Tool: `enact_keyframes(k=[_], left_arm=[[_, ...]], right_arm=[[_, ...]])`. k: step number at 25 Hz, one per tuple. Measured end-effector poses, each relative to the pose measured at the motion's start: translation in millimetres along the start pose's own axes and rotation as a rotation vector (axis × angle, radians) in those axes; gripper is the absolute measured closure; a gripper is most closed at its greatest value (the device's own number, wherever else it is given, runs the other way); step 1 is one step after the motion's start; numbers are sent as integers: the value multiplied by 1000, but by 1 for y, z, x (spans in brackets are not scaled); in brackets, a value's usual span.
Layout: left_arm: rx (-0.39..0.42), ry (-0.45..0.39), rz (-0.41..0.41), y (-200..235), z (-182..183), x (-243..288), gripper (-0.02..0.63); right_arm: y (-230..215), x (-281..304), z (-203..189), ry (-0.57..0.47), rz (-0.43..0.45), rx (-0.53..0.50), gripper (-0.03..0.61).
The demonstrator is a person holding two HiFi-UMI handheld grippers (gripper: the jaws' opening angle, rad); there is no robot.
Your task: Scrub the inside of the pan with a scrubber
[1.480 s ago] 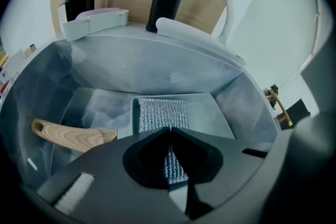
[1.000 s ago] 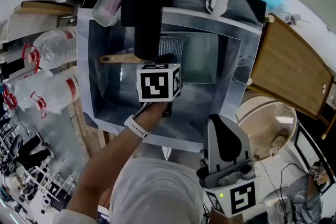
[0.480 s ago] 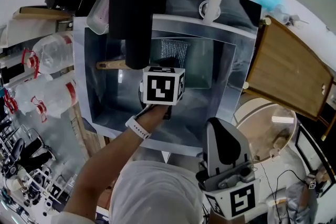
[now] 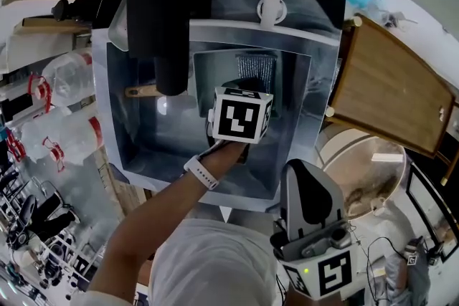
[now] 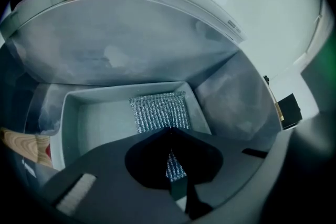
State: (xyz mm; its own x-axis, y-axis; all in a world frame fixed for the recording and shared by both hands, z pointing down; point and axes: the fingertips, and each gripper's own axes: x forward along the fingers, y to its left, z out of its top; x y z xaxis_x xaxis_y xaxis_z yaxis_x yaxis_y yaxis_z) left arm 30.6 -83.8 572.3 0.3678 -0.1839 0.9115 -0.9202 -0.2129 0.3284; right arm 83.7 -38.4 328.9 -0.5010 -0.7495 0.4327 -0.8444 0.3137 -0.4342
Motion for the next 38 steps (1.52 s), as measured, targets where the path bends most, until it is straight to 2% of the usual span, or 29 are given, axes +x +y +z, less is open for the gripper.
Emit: enact_keyframes(k=[5, 12, 15, 21, 27, 30, 33, 38], left_arm=[[-12, 4, 15, 15, -8, -8, 606], [-54, -3, 96, 64, -26, -31, 606], [-69, -3, 103, 77, -29, -37, 606], [-28, -6, 77, 54, -26, -28, 606], [-78, -2, -27, 3, -20, -12, 606], [-103, -15, -46, -13, -16, -9, 606], [-107, -19, -45, -12, -16, -9, 606], [-67, -1, -9, 11, -24, -17, 606]], right_arm=[[3, -1, -1, -5, 2, 6, 572], [11, 0, -3, -4, 22, -1, 571], [15, -1, -4, -3, 26, -3, 571], [15, -7, -7, 1, 18, -10, 572], [9, -15, -9, -5, -3, -10, 571], [8, -17, -8, -9, -8, -9, 571], [8, -17, -7, -15, -9, -4, 572], [9, -17, -7, -18, -5, 2, 572]])
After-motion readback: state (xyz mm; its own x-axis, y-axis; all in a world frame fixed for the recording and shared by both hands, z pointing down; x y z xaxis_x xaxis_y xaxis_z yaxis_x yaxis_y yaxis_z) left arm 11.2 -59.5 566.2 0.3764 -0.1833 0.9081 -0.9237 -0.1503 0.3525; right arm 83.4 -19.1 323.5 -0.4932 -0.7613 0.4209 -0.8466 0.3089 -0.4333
